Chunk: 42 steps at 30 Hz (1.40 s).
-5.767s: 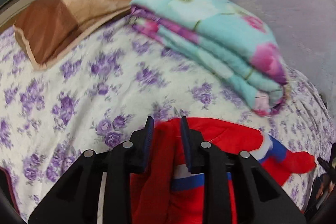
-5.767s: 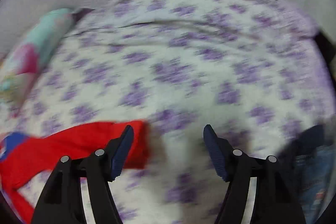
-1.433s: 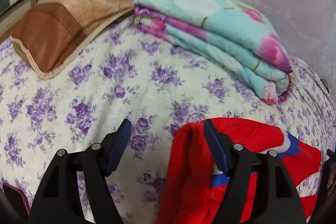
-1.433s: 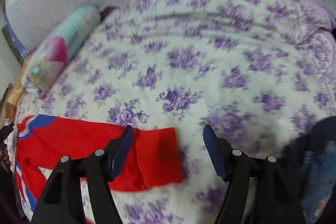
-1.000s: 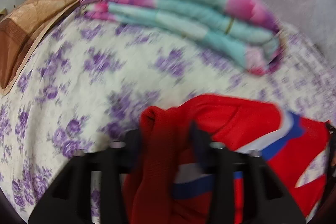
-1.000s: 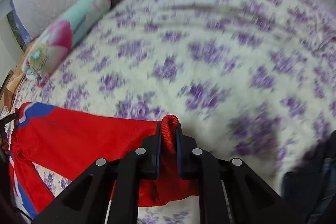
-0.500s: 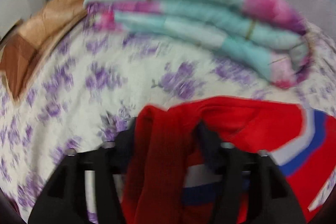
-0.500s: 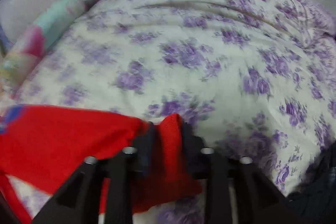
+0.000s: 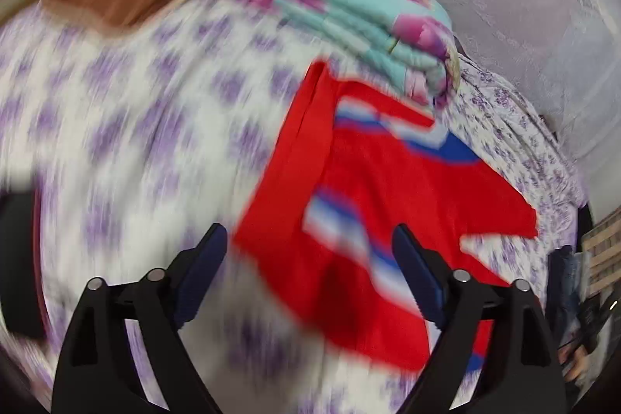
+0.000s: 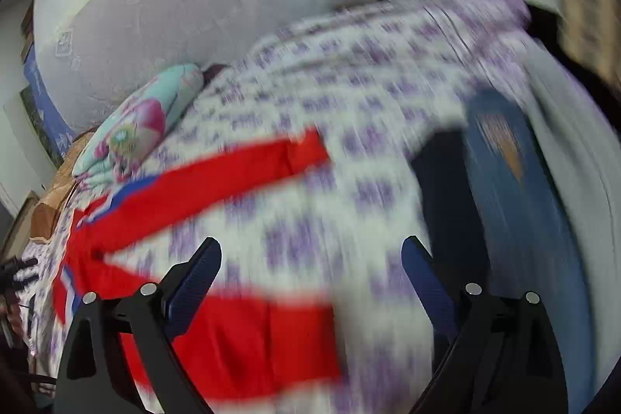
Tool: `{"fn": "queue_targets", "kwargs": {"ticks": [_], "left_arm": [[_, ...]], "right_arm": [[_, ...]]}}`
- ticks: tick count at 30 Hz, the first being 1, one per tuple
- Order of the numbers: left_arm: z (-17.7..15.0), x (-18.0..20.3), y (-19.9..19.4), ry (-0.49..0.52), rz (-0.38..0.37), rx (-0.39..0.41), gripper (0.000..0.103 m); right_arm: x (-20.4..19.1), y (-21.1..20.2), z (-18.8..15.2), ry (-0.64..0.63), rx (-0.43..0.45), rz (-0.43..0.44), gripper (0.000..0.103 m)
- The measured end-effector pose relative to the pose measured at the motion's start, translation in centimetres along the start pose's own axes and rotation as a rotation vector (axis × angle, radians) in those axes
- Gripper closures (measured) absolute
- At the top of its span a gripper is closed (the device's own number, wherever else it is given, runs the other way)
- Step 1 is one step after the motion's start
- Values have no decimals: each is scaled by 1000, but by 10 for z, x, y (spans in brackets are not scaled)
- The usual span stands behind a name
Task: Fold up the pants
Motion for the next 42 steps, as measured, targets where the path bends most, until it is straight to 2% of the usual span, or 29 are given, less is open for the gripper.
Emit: {"fn": "queue_targets", "kwargs": {"ticks": [3, 5, 10, 12, 14, 16, 17, 20, 21, 22, 27, 33, 38, 42], "left_arm": [[-46, -12, 14, -81, -39, -64, 18], [-54, -14, 26, -109, -49, -77, 18], [-33, -1, 48, -152, -110, -6, 18], [-26, 8, 61, -175, -123, -9, 21], [-23, 20, 70, -121, -89, -17, 39], [-23, 26, 77, -101, -78, -28, 67], [-23, 26, 77, -105, -80, -28, 74], [-24, 22, 76, -129, -123, -21, 86], [-25, 19, 73, -144, -136, -11, 89], [-25, 17, 69, -155, -144, -1, 89], [-24, 17, 39, -146, -154, 56, 90], [-43, 18, 13, -114, -151, 41, 90], [-73, 10, -11, -96, -140, 12, 90], [-93, 6, -40, -84, -120, 22, 90]], "right_arm": [[20, -3, -48, 152, -75, 60, 8], [24, -4, -64, 194, -83, 82, 9], [14, -11, -88, 163, -92, 73, 9], [15, -9, -90, 176, -110, 63, 9], [13, -4, -89, 197, -129, 77, 9], [3, 2, -85, 183, -142, 103, 11], [-4, 6, -83, 171, -146, 119, 20], [-18, 27, -87, 161, -194, 160, 81], [-19, 35, -92, 185, -220, 192, 81], [-18, 34, -92, 201, -206, 204, 82], [-13, 12, -92, 181, -154, 198, 83], [-6, -18, -104, 147, -142, 175, 84], [2, -44, -119, 120, -150, 170, 84], [1, -62, -135, 80, -160, 184, 84]]}}
Point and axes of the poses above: each gripper's, at about its wrist camera, not at the fingertips, and y roughly the way its jaws point, x to its right, z to its top, the point moved 9 cm from there along y, roughly the way its jaws point, and after that the axes turned 8 degrees about -z, right-handed, at the moved point
